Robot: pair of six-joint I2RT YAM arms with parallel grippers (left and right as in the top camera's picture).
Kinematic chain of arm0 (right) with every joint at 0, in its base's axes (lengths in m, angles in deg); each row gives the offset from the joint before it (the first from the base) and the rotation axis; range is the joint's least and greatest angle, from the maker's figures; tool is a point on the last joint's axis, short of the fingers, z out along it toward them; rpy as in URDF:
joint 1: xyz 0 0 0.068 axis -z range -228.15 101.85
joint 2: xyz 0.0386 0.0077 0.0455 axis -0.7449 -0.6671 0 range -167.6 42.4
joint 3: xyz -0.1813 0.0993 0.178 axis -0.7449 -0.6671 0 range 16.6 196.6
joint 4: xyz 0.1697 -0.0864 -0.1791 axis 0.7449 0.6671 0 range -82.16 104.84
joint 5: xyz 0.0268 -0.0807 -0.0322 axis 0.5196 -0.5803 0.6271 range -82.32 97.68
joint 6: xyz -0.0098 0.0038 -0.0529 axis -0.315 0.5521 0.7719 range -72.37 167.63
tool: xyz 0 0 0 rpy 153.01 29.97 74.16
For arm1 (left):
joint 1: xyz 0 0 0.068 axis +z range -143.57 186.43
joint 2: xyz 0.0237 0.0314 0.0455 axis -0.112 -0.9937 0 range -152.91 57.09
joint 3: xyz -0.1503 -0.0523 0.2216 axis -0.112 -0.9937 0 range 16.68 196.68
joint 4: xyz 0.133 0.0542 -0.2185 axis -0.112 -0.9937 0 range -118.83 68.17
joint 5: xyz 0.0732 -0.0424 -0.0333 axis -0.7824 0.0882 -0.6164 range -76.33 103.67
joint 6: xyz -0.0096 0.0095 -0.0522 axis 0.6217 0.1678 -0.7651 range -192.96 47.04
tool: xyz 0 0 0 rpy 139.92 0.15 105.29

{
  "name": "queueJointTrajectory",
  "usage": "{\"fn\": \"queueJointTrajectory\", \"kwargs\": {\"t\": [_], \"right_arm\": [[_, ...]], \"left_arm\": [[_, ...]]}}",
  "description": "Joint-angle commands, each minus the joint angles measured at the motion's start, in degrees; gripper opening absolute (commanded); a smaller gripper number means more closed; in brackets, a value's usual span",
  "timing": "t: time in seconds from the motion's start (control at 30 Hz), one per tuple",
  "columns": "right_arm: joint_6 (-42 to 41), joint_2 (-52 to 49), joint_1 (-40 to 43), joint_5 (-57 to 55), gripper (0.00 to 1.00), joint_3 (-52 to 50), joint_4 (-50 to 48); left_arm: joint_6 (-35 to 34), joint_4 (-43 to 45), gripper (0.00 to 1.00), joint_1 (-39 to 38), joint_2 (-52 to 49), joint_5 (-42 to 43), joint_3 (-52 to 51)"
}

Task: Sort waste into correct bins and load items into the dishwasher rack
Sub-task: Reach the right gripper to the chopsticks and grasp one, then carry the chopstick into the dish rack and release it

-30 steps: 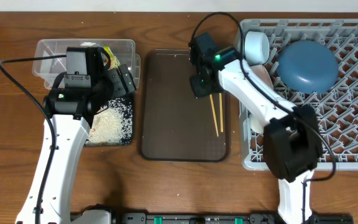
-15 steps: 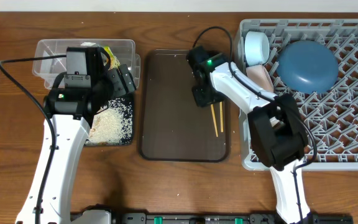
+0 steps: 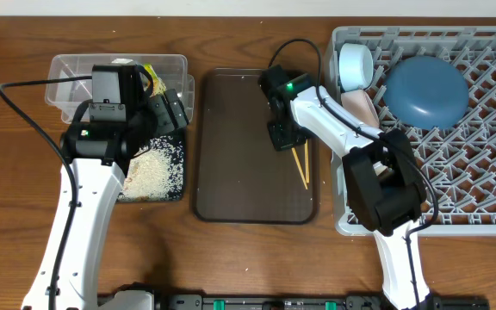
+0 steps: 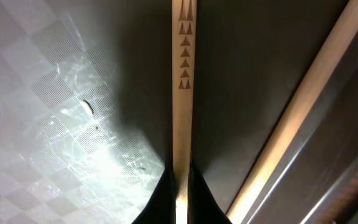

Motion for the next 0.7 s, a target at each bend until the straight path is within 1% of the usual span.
{"fn": "queueJointTrajectory", "kwargs": {"t": [0.0,0.13,0.27,0.37,0.5,0.67], "right_arm": [[-0.26,-0.83,-0.09,-0.13,0.01,1.46,1.92],[0.37,3.39,0.48,-0.11,0.01,5.22,5.33],[1.99,10.19,1.33,-0.17,0.01,9.16,7.63],[2.12,15.78,2.91,-0.35,0.01,10.27,8.37],[1.95,22.51,7.34,-2.03,0.01,10.27,10.97],[-2.29,26.32,15.91,-4.11,0.01,10.21,16.81]], "left_arm": [[0.31,-0.04,0.92,0.20,-0.28,-0.33,-0.07],[0.28,-0.04,0.92,0.20,-0.28,-0.33,-0.07],[0.31,-0.04,0.92,0.20,-0.28,-0.33,-0.07],[0.31,-0.04,0.92,0.20,-0.28,-0.33,-0.07],[0.28,-0.04,0.93,0.20,-0.28,-0.33,-0.09],[0.31,-0.04,0.93,0.20,-0.28,-0.33,-0.07]]}}
